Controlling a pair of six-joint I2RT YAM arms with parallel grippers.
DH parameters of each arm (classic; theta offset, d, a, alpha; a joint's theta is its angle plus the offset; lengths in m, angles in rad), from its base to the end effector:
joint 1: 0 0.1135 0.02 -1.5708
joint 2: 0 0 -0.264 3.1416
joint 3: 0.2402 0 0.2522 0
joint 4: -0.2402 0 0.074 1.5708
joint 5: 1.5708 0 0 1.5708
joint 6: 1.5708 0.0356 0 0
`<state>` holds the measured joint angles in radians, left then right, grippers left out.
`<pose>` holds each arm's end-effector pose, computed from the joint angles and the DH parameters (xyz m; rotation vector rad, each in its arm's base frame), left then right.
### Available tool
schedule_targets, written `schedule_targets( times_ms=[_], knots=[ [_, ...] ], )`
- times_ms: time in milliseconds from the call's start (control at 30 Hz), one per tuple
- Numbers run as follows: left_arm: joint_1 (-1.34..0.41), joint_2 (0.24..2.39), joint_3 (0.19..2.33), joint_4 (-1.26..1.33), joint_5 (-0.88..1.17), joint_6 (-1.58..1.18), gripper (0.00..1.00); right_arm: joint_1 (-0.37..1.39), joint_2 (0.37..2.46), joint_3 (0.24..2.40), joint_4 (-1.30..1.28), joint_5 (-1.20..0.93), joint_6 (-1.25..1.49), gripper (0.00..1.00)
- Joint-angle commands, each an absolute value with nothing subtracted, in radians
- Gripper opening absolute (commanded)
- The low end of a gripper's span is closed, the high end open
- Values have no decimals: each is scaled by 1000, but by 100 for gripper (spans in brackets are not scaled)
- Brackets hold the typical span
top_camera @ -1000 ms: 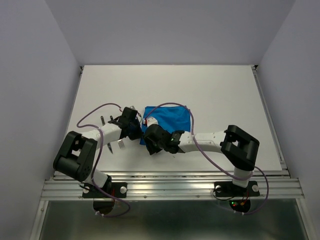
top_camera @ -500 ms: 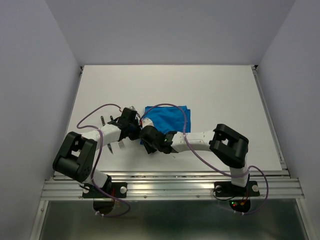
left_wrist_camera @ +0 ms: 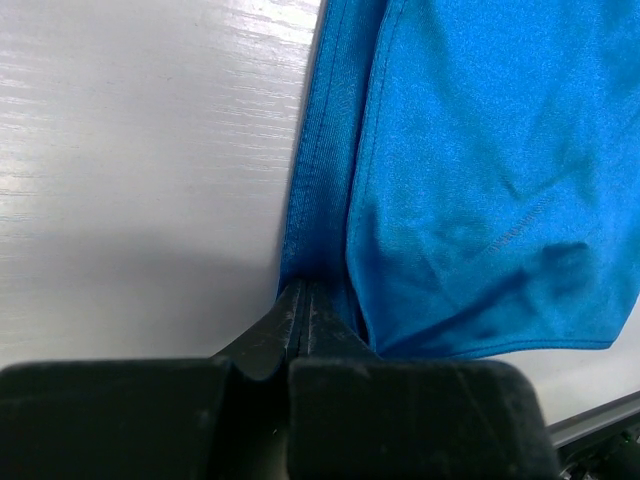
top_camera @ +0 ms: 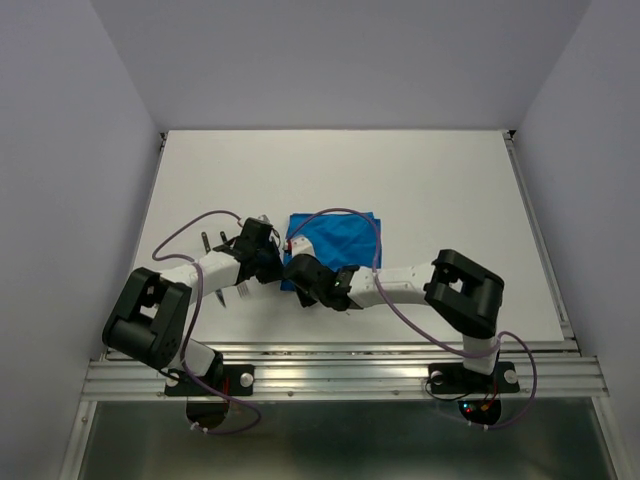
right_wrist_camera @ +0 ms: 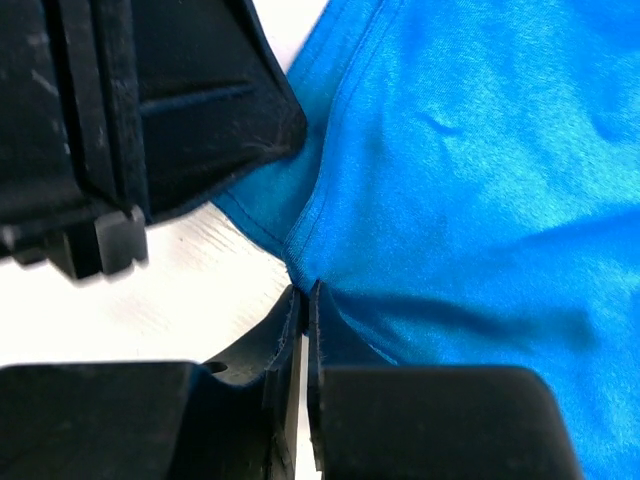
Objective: Fold the napkin into a case and place the utensils inside
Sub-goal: Smooth out the lower triangle-folded napkin at the center of the board.
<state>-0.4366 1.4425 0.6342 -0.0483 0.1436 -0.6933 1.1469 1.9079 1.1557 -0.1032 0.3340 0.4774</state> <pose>0.2428 -0.1189 0.1571 -0.2568 2.5211 -0.6599 0.1743 0.3578 0.1578 -0.6435 2.3087 0.3715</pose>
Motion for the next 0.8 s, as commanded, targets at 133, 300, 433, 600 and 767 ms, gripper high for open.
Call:
schedule_targets(
  times_ms=[133, 300, 433, 600, 767],
  knots=[
    [-431, 1433, 603, -78, 146, -687, 0, 1154, 1821, 1118, -54, 353, 522, 13],
    [-431, 1434, 600, -69, 158, -687, 0, 1154, 1829, 1114, -35, 348, 540, 1],
    [-431, 1427, 591, -64, 164, -687, 0, 1143, 1825, 1111, -21, 353, 577, 1],
    [-431, 1420, 592, -66, 172, -684, 0, 1108, 1833, 1109, -11, 324, 610, 1],
    [-431, 1427, 597, -67, 176, -681, 0, 1089, 1847, 1132, 23, 305, 626, 1]
  ],
)
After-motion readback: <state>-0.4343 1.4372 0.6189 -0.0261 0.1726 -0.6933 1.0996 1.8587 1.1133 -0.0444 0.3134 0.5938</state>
